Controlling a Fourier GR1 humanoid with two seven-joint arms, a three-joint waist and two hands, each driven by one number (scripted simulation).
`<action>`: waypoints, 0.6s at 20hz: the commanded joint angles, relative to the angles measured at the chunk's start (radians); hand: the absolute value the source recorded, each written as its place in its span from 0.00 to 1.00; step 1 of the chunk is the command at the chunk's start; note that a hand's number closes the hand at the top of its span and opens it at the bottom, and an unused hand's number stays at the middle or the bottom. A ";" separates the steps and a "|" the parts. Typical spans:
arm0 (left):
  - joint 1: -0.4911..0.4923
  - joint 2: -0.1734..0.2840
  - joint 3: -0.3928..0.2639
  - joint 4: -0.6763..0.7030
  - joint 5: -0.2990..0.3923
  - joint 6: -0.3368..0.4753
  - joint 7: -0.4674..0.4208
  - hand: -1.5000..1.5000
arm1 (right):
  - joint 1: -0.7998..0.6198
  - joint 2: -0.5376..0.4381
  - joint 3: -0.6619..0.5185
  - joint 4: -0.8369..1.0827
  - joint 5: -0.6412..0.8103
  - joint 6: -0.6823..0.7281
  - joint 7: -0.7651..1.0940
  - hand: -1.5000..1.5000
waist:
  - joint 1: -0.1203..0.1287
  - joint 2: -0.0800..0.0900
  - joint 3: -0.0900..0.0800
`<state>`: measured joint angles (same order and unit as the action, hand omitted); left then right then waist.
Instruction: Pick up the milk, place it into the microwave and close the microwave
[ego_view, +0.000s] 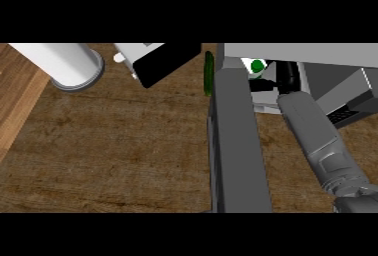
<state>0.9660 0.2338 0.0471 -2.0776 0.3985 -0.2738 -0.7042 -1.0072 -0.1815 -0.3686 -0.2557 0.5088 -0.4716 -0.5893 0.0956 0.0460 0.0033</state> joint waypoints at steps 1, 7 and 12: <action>-0.041 -0.010 -0.015 -0.018 -0.020 0.035 0.034 0.00 | 0.003 -0.010 -0.022 0.025 -0.004 -0.075 -0.036 0.00 | 0.012 0.012 0.002; -0.082 0.010 -0.017 0.035 -0.054 0.009 0.021 0.00 | -0.027 -0.028 0.023 0.095 0.058 -0.091 -0.012 0.00 | 0.026 0.011 0.001; -0.112 0.032 -0.005 0.049 -0.057 -0.002 0.036 0.00 | -0.015 -0.028 -0.004 0.103 0.025 -0.007 -0.078 0.00 | 0.014 0.006 0.002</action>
<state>0.8780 0.2569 0.0429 -2.0471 0.3606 -0.2743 -0.6751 -1.0356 -0.1971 -0.3629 -0.1668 0.5448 -0.5313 -0.6212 0.1217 0.0570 0.0047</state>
